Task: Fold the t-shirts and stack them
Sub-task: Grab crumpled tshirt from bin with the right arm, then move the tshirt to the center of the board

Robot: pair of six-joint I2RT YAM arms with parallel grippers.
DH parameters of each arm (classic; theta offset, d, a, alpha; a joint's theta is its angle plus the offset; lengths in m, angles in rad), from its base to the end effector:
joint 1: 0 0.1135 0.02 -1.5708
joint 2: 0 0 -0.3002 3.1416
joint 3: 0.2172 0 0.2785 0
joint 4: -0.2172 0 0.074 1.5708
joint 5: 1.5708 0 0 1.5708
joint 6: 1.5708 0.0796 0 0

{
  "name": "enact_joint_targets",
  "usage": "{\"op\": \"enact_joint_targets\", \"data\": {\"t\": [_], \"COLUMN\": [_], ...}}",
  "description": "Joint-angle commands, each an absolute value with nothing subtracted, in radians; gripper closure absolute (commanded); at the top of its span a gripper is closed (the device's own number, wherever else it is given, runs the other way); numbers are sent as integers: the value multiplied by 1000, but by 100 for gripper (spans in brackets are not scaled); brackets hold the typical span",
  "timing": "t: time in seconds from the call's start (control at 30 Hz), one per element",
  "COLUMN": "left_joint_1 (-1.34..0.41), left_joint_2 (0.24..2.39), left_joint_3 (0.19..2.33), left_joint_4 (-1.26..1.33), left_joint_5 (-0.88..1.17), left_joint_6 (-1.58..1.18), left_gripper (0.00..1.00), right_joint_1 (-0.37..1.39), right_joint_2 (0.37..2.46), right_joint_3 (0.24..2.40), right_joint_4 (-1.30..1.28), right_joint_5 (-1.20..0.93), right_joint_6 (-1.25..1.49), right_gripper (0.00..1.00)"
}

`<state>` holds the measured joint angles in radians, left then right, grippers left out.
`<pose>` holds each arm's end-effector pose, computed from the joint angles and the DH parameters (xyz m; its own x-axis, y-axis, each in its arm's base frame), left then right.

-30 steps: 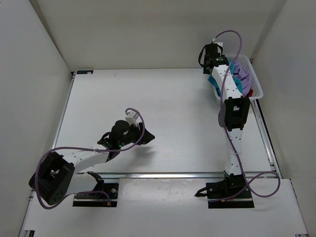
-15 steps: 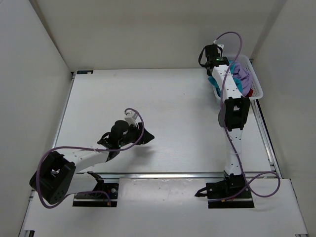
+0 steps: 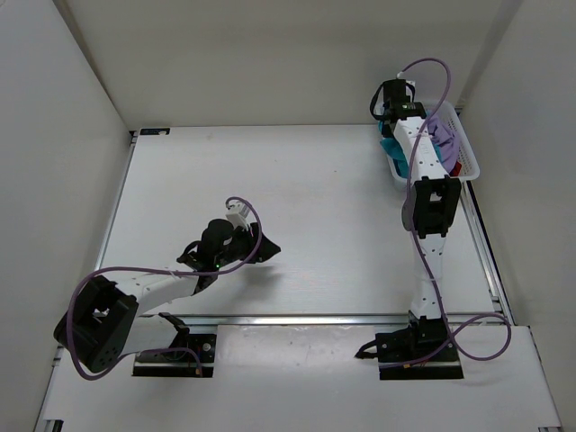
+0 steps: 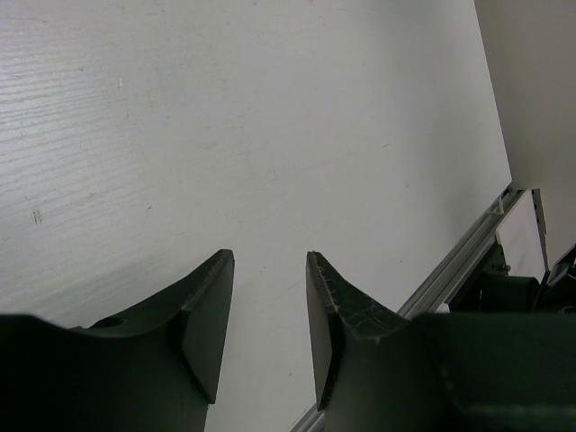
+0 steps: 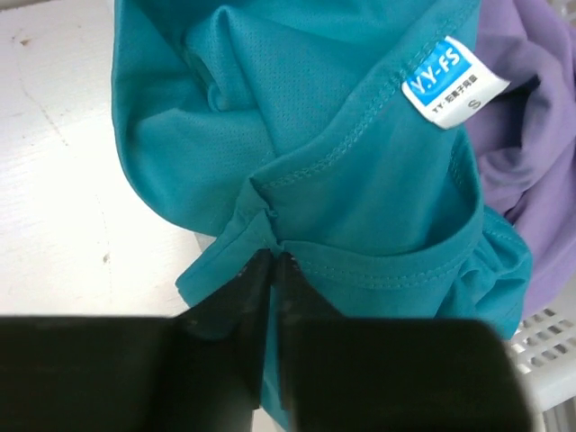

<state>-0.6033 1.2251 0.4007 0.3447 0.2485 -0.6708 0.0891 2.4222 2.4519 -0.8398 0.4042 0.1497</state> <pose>0.2204 -0.1756 0.1673 -0.7512 -0.2141 -0.6244 0.3353 0.6910 -0.6404 0.6177 0.0237 0.2728 -0.6853 0.0764 -0.7242 0.2938 0.9390 -0.1789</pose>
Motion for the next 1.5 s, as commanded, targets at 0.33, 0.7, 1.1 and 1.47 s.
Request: {"op": "enact_joint_targets", "data": {"t": [0.33,0.7,1.1,1.47], "left_joint_1": [-566,-370,-179,-267], "left_joint_2": [1198,1065,973,994], "left_joint_3": [405,376,383,367], "left_joint_4": [356,293,212,89], "left_joint_5": [259,248,253,110], "left_joint_6": [-722,-818,-821,-747], "left_gripper": [52,51,44,44], "right_joint_1": [205,375,2,64], "right_joint_2": [2105,1528,1348,1623], "right_joint_3": [2605,2215,1028,1143], "right_joint_4": [-758,-284,233,-20], "right_joint_5": [114,-191,-588,-263], "right_joint_6": [186,178,563,537], "right_gripper": [100,100,100,94]}}
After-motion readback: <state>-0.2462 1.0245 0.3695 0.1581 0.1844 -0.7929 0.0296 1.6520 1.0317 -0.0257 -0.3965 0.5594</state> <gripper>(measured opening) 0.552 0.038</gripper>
